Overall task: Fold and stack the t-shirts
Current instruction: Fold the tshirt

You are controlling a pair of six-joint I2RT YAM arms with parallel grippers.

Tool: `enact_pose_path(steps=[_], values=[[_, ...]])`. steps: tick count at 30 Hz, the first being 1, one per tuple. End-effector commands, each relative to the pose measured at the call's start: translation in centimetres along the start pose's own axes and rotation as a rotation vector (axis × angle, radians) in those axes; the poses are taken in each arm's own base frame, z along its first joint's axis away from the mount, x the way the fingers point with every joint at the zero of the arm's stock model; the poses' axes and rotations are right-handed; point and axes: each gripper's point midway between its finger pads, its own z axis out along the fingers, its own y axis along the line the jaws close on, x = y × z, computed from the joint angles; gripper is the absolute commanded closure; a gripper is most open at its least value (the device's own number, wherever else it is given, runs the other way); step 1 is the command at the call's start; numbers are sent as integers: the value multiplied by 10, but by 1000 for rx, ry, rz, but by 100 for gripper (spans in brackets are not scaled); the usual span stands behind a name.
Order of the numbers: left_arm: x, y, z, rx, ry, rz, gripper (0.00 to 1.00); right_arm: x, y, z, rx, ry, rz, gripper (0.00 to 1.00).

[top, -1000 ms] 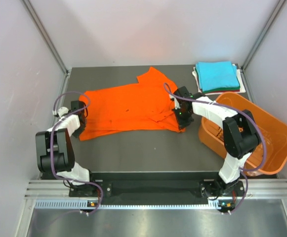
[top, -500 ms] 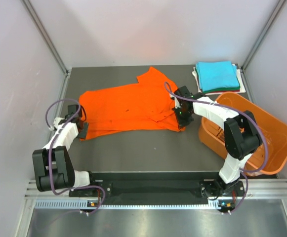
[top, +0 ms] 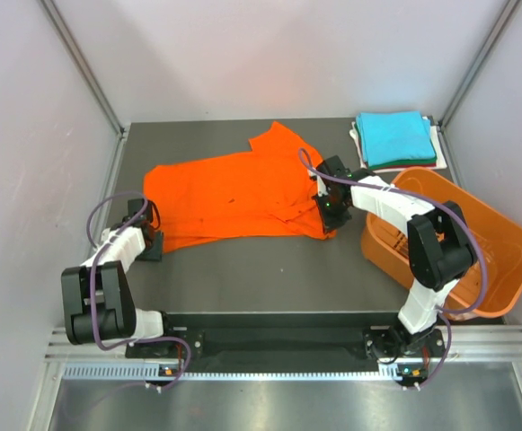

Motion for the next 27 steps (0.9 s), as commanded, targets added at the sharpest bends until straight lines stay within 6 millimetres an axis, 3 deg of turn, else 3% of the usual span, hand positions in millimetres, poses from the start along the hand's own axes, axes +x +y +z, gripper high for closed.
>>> enact_pose_path(steps=[1, 6, 8, 12, 16, 20, 23, 27], values=[[-6, 0, 3, 6, -34, -45, 58, -13, 8, -13, -24, -69, -5, 100], [-16, 0, 14, -13, -100, -8, 60, -10, 6, -11, -16, -62, -1, 100], [-18, 0, 18, -26, -113, 8, 69, -8, 4, -10, -3, -54, 0, 100], [-20, 1, 22, -48, -126, 50, 100, -4, 0, -11, 16, -39, 1, 100], [-42, 1, 11, -95, -217, 125, 100, 0, -8, -19, 62, -42, 16, 100], [-78, -9, -8, -100, -372, 215, 100, 14, -12, -20, 82, -19, 38, 100], [-87, -14, -13, -101, -407, 263, 100, 28, -11, -17, 90, -5, 40, 100], [-85, -11, -8, -116, -397, 313, 100, 43, -5, -16, 89, 2, 35, 100]])
